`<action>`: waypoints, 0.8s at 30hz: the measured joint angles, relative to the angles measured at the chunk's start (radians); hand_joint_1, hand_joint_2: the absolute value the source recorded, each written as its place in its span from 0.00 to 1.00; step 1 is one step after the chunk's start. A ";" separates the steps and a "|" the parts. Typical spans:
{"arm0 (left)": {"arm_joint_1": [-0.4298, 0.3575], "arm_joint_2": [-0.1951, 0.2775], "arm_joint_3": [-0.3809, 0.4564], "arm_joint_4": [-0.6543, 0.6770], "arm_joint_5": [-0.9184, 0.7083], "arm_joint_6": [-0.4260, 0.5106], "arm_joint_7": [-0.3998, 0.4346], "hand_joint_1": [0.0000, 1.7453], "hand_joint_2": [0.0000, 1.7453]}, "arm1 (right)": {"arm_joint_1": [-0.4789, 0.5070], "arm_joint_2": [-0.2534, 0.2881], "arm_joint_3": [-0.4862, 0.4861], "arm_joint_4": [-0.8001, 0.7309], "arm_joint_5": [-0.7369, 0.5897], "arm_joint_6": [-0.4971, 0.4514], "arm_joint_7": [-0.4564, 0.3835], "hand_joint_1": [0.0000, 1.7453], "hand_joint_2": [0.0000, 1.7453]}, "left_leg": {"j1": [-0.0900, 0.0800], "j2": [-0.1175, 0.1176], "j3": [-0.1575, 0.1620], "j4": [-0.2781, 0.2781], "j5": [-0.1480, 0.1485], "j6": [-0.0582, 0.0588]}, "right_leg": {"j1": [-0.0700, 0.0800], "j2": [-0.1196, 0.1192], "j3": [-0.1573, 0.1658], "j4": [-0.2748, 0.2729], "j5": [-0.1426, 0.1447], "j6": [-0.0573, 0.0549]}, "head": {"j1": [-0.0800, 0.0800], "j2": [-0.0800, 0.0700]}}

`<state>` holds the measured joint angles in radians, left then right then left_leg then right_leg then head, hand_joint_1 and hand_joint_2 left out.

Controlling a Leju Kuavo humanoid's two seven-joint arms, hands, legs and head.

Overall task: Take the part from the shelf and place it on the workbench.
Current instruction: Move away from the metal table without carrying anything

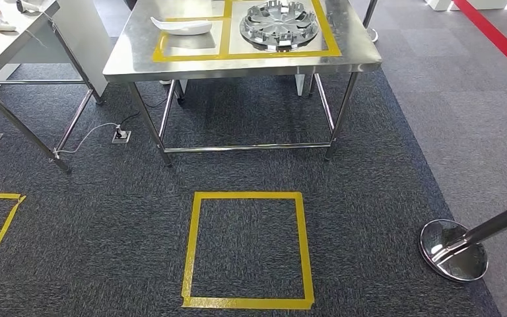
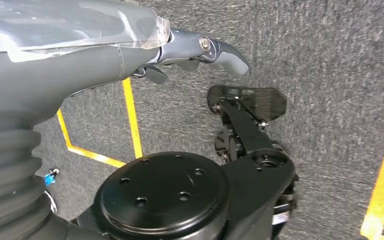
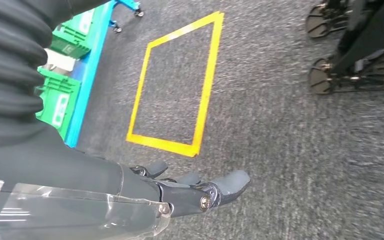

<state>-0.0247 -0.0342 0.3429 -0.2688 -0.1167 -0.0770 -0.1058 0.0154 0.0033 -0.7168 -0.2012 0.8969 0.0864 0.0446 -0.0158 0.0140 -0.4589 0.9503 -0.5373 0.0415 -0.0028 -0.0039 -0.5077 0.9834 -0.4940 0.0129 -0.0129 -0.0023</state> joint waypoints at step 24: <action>0.120 0.020 -0.244 -0.086 0.091 0.061 0.079 0.00 0.00 | 0.092 -0.002 0.529 -0.125 -0.700 -0.065 -0.033 0.00 0.00 | 0.002 -0.002 -0.006 0.001 0.005 -0.025 | 0.001 -0.002 -0.003 0.002 0.002 -0.007 | 0.001 0.000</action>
<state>0.0954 -0.0147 0.0985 -0.3550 -0.0260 -0.0163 -0.0263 0.1071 0.0014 -0.1881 -0.3260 0.1964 0.0217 0.0119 -0.0134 0.0120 -0.4645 0.9512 -0.5325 0.0165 -0.0023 -0.0058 -0.5107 0.9849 -0.4917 0.0054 -0.0121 -0.0023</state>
